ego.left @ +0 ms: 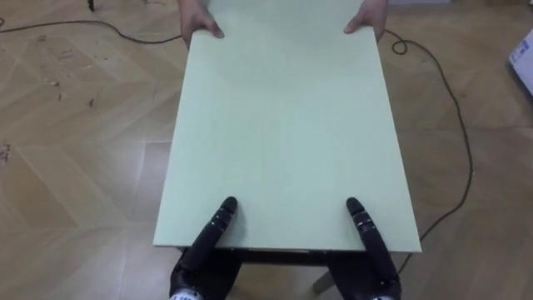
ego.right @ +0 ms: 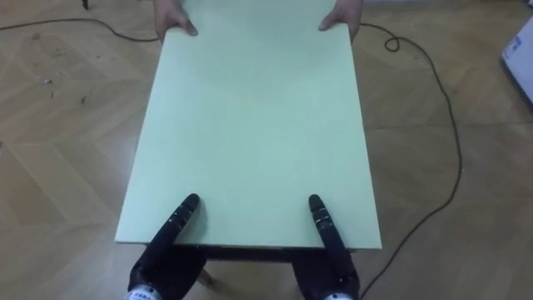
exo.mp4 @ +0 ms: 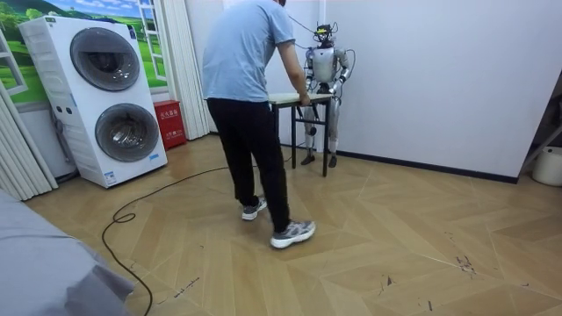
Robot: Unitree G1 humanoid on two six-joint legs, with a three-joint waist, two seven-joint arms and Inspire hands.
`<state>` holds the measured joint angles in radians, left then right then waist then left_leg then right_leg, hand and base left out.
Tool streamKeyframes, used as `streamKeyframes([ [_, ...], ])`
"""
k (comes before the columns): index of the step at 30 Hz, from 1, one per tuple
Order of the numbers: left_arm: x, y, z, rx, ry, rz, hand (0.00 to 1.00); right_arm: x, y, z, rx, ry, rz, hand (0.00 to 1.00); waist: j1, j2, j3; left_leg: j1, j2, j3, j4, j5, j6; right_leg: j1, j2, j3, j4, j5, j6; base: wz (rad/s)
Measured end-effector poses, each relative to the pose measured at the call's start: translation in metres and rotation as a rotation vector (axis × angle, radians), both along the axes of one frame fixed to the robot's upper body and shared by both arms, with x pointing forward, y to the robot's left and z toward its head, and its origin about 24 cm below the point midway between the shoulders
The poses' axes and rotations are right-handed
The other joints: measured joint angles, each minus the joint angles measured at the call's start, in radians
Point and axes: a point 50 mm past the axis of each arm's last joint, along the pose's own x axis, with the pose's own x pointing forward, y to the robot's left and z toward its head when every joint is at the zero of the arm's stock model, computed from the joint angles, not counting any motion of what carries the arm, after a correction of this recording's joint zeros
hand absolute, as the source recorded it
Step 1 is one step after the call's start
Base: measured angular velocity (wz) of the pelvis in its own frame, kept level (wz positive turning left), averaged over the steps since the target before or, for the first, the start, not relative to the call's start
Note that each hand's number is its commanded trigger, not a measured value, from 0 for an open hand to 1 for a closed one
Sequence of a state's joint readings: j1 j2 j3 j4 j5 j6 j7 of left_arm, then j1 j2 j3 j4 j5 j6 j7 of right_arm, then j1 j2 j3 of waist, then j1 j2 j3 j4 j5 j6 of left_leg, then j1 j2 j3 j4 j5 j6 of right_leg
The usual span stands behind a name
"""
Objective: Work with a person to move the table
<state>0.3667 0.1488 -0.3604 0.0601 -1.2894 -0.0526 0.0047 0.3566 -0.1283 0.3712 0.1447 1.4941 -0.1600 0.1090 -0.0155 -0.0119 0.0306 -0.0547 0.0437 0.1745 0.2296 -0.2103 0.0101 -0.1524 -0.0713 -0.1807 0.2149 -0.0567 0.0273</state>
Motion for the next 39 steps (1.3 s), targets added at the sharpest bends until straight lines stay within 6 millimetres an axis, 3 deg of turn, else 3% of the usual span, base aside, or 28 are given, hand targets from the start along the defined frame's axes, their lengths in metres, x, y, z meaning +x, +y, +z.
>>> streamKeyframes([
  [8,-0.001,0.000,0.001,-0.002,-0.014,0.004,1.00,0.001,0.001,0.001,0.002,-0.021,0.005,1.00,0.030,-0.002,-0.0002,-0.023,0.001,-0.040,-0.003,0.003,-0.005,0.003,0.001,-0.027,-0.013,0.000,0.000,0.12],
  [14,0.000,-0.004,0.002,-0.025,-0.016,0.019,1.00,0.005,-0.003,0.004,-0.032,-0.050,0.018,1.00,0.019,0.002,0.0007,-0.076,0.005,-0.116,0.046,0.001,-0.011,0.019,-0.003,-0.101,-0.012,-0.008,-0.005,0.45],
  [17,0.002,-0.006,0.001,-0.035,-0.017,0.014,1.00,0.008,-0.006,0.006,-0.040,-0.061,0.015,1.00,0.009,0.023,0.0035,-0.098,-0.001,-0.147,0.068,0.003,-0.014,0.044,-0.013,-0.146,-0.012,-0.034,-0.004,0.75],
  [18,0.002,-0.007,0.001,-0.043,-0.013,0.013,1.00,0.008,-0.007,0.006,-0.041,-0.062,0.016,1.00,-0.008,0.036,0.0002,-0.109,-0.001,-0.145,0.075,0.008,-0.016,0.055,-0.021,-0.181,-0.012,-0.044,-0.002,0.78],
  [19,0.002,-0.008,0.001,-0.053,-0.010,0.012,1.00,0.008,-0.009,0.007,-0.044,-0.062,0.017,1.00,-0.016,0.043,0.0020,-0.111,0.000,-0.136,0.076,0.013,-0.016,0.064,-0.026,-0.198,-0.012,-0.050,0.000,1.02],
  [21,0.001,-0.010,0.001,-0.064,-0.005,0.005,1.00,0.008,-0.010,0.007,-0.044,-0.060,0.018,1.00,-0.038,0.059,-0.0002,-0.110,0.005,-0.046,0.059,0.039,-0.006,0.082,-0.053,-0.266,0.007,-0.075,0.008,0.98],
  [23,0.002,-0.009,0.001,-0.059,-0.011,0.008,1.00,0.008,-0.009,0.008,-0.042,-0.066,0.019,1.00,-0.033,0.062,-0.0023,-0.107,-0.002,-0.034,0.040,0.058,-0.003,0.083,-0.067,-0.296,0.017,-0.082,0.010,0.59],
  [25,0.002,-0.008,0.002,-0.048,-0.015,0.010,1.00,0.009,-0.009,0.008,-0.041,-0.067,0.021,1.00,-0.005,0.061,-0.0019,-0.111,-0.004,-0.023,0.038,0.063,-0.001,0.085,-0.073,-0.289,0.025,-0.090,0.015,0.34],
  [30,0.001,-0.007,0.001,-0.047,-0.010,0.015,1.00,0.008,-0.007,0.008,-0.038,-0.057,0.021,1.00,0.004,0.050,0.0049,-0.127,-0.031,-0.024,0.044,0.074,0.019,0.085,-0.116,-0.290,0.088,-0.123,0.038,0.50],
  [33,0.001,-0.006,0.001,-0.045,-0.010,0.016,1.00,0.009,-0.006,0.008,-0.034,-0.056,0.024,1.00,0.021,0.035,0.0076,-0.145,-0.054,-0.071,0.048,0.082,0.030,0.092,-0.125,-0.273,0.096,-0.129,0.048,0.61],
  [36,0.001,-0.006,0.001,-0.042,-0.011,0.017,1.00,0.009,-0.008,0.007,-0.034,-0.053,0.028,1.00,0.012,0.027,0.0109,-0.154,-0.090,-0.147,0.065,0.087,0.039,0.125,-0.127,-0.195,0.094,-0.143,0.062,0.84],
  [38,0.002,-0.005,0.002,-0.035,-0.022,0.016,1.00,0.009,-0.008,0.008,-0.034,-0.058,0.029,1.00,0.012,0.027,0.0107,-0.166,-0.112,-0.197,0.078,0.091,0.043,0.136,-0.120,-0.144,0.085,-0.151,0.062,0.88],
  [39,0.003,-0.005,0.002,-0.032,-0.028,0.018,1.00,0.010,-0.007,0.009,-0.031,-0.061,0.030,1.00,0.012,0.025,0.0094,-0.166,-0.124,-0.225,0.080,0.094,0.044,0.147,-0.113,-0.095,0.069,-0.154,0.061,0.61],
])
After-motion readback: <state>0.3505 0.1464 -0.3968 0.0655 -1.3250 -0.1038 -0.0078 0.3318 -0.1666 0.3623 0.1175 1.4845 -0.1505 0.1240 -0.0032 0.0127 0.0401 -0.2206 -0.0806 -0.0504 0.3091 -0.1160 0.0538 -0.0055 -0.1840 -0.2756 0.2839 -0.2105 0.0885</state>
